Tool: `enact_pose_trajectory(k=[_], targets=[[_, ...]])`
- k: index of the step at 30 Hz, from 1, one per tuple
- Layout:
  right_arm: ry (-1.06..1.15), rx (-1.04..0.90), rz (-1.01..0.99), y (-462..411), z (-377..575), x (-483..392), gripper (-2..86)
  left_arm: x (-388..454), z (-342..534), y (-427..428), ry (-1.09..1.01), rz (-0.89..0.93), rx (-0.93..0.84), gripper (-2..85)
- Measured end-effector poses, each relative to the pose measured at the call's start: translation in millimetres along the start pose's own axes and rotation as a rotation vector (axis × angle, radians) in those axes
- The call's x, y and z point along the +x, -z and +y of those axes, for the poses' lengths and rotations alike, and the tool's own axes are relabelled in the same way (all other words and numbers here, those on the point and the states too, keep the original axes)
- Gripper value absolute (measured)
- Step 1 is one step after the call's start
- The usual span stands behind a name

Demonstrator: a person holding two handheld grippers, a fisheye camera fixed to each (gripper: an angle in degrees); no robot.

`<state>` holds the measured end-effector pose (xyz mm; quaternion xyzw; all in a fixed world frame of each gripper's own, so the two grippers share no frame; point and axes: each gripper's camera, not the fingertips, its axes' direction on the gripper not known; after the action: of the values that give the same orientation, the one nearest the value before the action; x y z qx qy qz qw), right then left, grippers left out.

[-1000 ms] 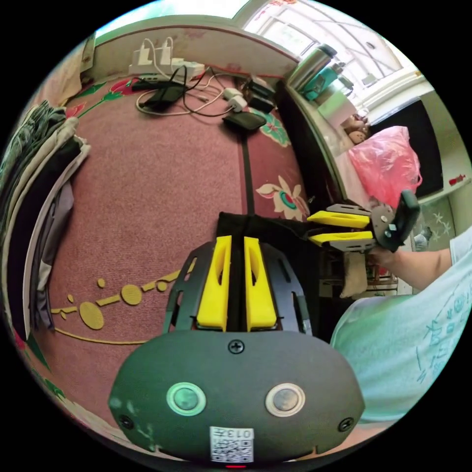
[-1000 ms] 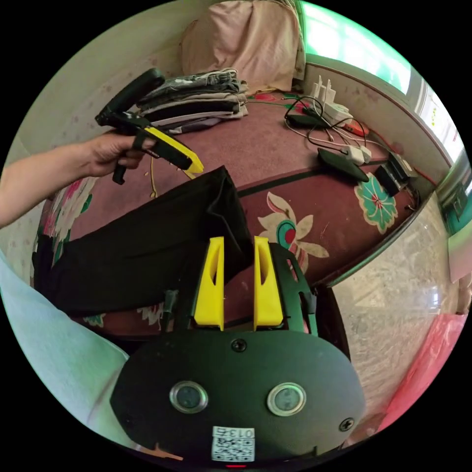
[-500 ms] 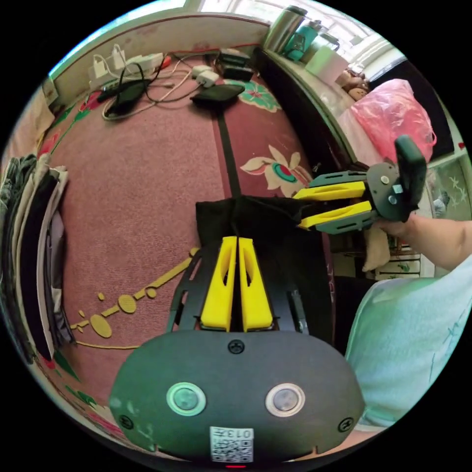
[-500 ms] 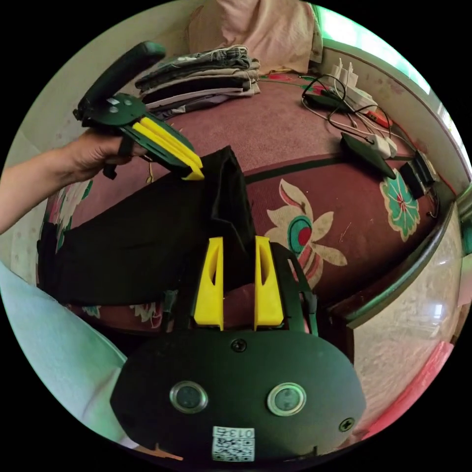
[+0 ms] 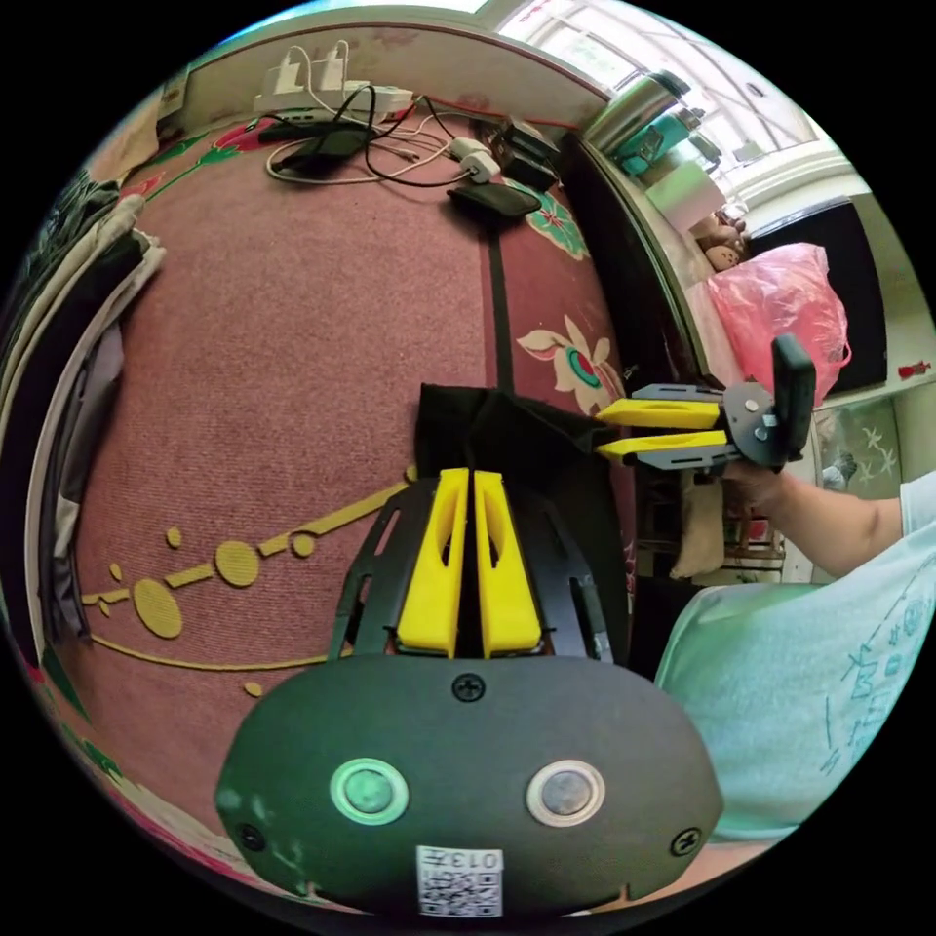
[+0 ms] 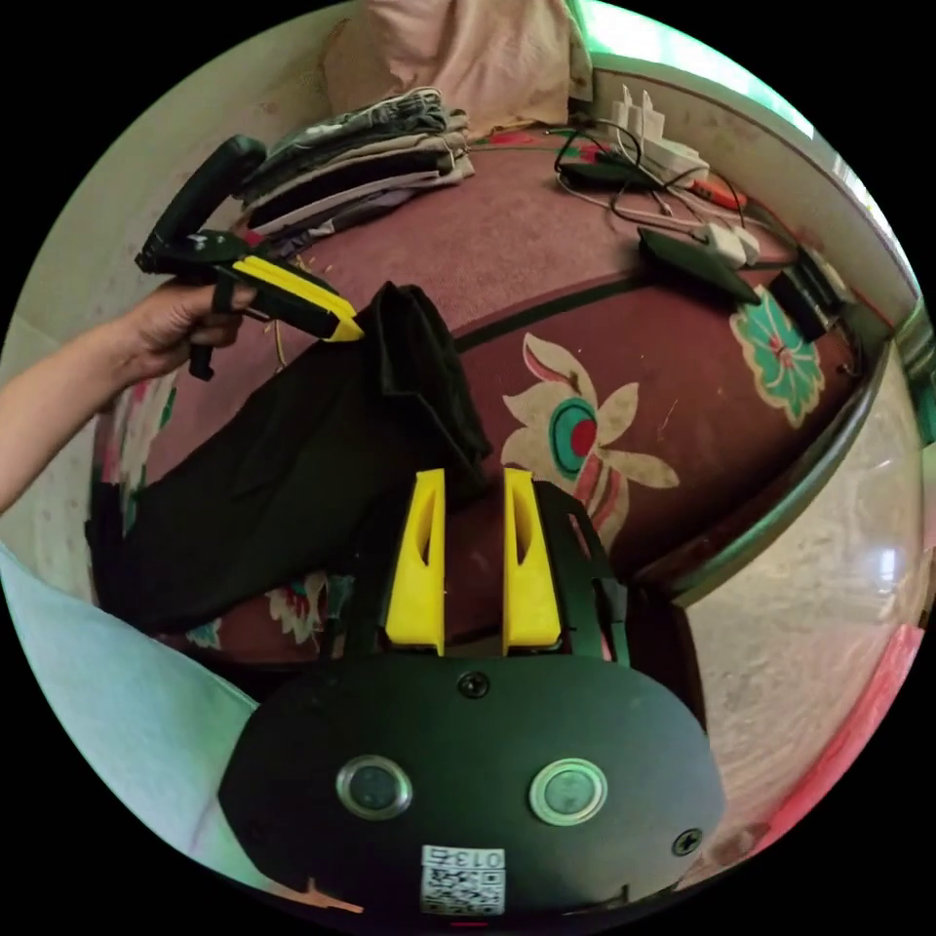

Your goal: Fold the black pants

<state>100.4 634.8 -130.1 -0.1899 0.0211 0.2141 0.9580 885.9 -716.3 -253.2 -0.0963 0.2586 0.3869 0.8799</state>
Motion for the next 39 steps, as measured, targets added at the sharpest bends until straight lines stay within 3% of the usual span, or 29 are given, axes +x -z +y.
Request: enact_pose_trajectory(k=[2,5,9,14,19,22,25,35,39], targets=[[-0.028,0.006,-0.077,4.4,-0.2,1.3,4.5,7.1,-0.7,5.1,-0.029,-0.008,0.006,0.2],[0.110,0.063,0.055,32.4,5.9,-20.2,3.4,19.7,5.0,16.2,-0.102,-0.019,0.038,0.2],[0.307,0.173,0.090,62.3,4.9,-57.3,3.0,24.8,10.9,27.4,-0.108,-0.019,0.076,0.2],[0.297,0.264,0.080,66.3,-7.1,-71.0,2.7,30.0,11.9,40.5,-0.155,-0.106,0.089,0.2],[0.177,0.144,0.071,22.3,-34.6,-56.9,2.6,11.4,-1.2,13.6,-0.078,-0.100,0.009,0.1],[0.119,-0.087,0.181,-9.0,-49.2,-56.9,2.4,16.9,-12.9,-13.8,-0.102,-0.065,-0.069,0.2],[0.143,-0.074,0.210,-7.9,-51.3,-68.3,2.3,25.3,-15.2,-30.2,-0.121,-0.126,-0.106,0.2],[0.126,-0.091,0.231,0.7,-60.0,-94.7,5.9,23.5,8.6,-41.6,-0.067,-0.048,-0.094,2.9],[0.106,-0.033,0.380,33.8,-49.1,-107.1,9.8,23.7,49.6,-22.2,-0.022,-0.141,-0.010,5.7]])
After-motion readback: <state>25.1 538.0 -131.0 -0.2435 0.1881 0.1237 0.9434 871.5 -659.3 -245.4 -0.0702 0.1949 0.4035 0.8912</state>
